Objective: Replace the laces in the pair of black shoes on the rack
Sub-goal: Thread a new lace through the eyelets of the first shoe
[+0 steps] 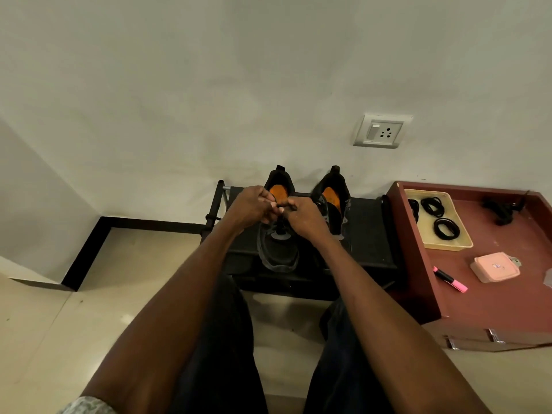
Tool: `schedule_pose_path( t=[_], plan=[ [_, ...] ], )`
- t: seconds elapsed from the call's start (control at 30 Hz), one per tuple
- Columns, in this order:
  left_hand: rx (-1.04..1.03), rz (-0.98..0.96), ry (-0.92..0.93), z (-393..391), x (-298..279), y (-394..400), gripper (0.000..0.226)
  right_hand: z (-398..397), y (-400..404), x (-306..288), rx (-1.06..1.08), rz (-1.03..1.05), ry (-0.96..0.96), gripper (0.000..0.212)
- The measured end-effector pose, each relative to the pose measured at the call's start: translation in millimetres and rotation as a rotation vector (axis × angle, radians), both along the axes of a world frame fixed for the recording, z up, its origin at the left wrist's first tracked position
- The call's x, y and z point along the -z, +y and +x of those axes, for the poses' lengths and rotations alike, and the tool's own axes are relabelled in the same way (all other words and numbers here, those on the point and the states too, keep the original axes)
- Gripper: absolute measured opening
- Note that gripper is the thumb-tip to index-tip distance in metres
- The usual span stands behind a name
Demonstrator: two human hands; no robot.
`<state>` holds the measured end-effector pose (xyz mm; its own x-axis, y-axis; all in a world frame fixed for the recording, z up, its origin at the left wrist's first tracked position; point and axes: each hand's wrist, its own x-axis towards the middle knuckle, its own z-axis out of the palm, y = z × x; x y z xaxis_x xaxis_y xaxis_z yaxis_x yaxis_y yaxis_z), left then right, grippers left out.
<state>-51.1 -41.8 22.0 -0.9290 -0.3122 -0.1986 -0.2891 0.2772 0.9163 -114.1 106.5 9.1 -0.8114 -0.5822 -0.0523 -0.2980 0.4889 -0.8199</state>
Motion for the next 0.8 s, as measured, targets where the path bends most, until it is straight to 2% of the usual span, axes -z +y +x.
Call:
schedule_pose_path(
  t=[0.13, 0.3, 0.37, 0.5, 0.6, 0.7, 0.8],
  plan=[
    [0.028, -0.108, -0.049, -12, 11, -8, 0.004, -4, -5, 19, 0.094, -0.144, -0.177, 0.016],
    [0.1, -0.171, -0.095, -21, 25, -15, 0.01, -11, -12, 40, 0.137, -0.29, -0.328, 0.01],
    [0.086, -0.188, -0.087, -21, 34, -16, 0.013, -16, -16, 48, 0.16, -0.2, -0.251, 0.01],
    [-0.13, -0.296, -0.039, -22, 56, -18, 0.008, -25, -22, 66, 0.19, 0.067, 0.121, 0.017],
    [-0.167, -0.252, -0.058, -22, 71, -15, 0.022, -23, -28, 71, 0.109, 0.17, 0.338, 0.021],
    [-0.165, -0.206, -0.083, -22, 83, -10, 0.029, -22, -35, 76, 0.111, 0.259, 0.411, 0.017],
    [-0.159, -0.158, -0.079, -23, 93, -4, 0.034, -21, -39, 81, 0.128, 0.273, 0.381, 0.017]
  ],
)
